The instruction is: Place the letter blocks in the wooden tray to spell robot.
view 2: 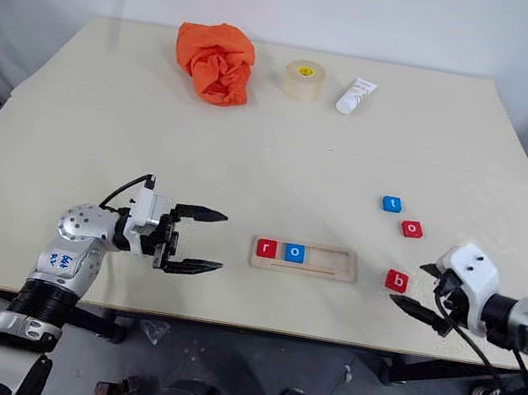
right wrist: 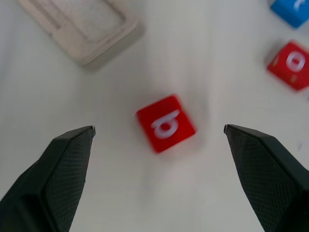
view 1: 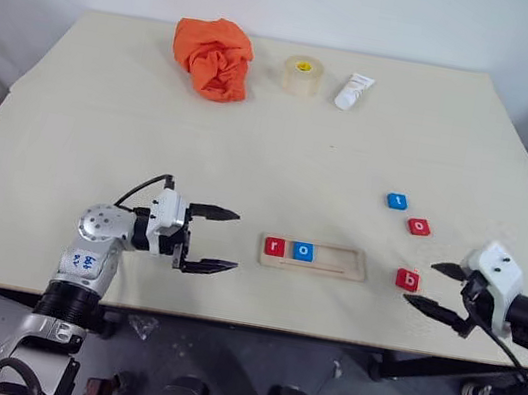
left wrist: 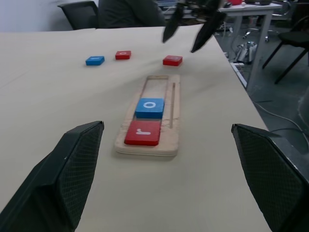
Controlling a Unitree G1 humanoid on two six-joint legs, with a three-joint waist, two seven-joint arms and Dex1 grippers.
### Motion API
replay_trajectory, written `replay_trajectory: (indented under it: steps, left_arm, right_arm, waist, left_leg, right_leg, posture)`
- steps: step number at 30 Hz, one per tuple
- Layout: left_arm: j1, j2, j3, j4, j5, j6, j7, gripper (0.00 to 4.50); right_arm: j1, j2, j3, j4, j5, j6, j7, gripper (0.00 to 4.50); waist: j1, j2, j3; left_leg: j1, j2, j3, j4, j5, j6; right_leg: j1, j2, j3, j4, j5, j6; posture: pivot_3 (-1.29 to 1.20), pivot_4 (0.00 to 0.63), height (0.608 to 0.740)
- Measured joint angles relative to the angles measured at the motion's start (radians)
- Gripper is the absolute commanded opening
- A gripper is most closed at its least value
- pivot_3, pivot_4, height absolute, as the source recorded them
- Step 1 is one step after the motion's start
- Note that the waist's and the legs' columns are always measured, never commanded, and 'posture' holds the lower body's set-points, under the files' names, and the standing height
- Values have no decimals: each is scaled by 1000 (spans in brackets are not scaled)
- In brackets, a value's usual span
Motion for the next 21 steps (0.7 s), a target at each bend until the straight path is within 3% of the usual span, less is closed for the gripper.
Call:
replay_trajectory:
  steps: [5, 13, 16, 21]
  left_arm:
    - [12, 8, 2, -4, -1, 0, -12, 4500]
    - [40, 18, 3, -34, -1, 0, -10, 4500]
    - [45, 18, 3, -36, -1, 0, -3, 4500]
    - [48, 19, 4, -36, -1, 0, 0, 4500]
  right_arm:
    - [-126, -2, 105, 149, -77, -71, 100, 4476]
    - [-185, -4, 187, 229, -155, -134, 186, 4476]
    - [-187, -4, 189, 228, -167, -142, 191, 3829]
    - [-187, -4, 189, 212, -168, -135, 181, 2090]
  waist:
    - [4, 0, 0]
    - [3, 0, 0]
    - [3, 0, 0]
    - [3, 0, 0]
  left_leg:
    - [-1, 0, -2, 0, 0, 0]
    - [-2, 0, -2, 0, 0, -1]
    - [-2, 0, -2, 0, 0, -1]
    - [-2, 0, -2, 0, 0, -1]
  right_leg:
    - [0, -2, -2, -2, 0, 0]
    - [0, -2, -3, -3, 0, 0]
    - [0, -2, -3, -3, 0, 0]
    - [0, -2, -3, -3, 0, 0]
  posture:
    - [0, 150, 740]
    - [0, 150, 740]
    - [0, 150, 740]
    - [0, 150, 740]
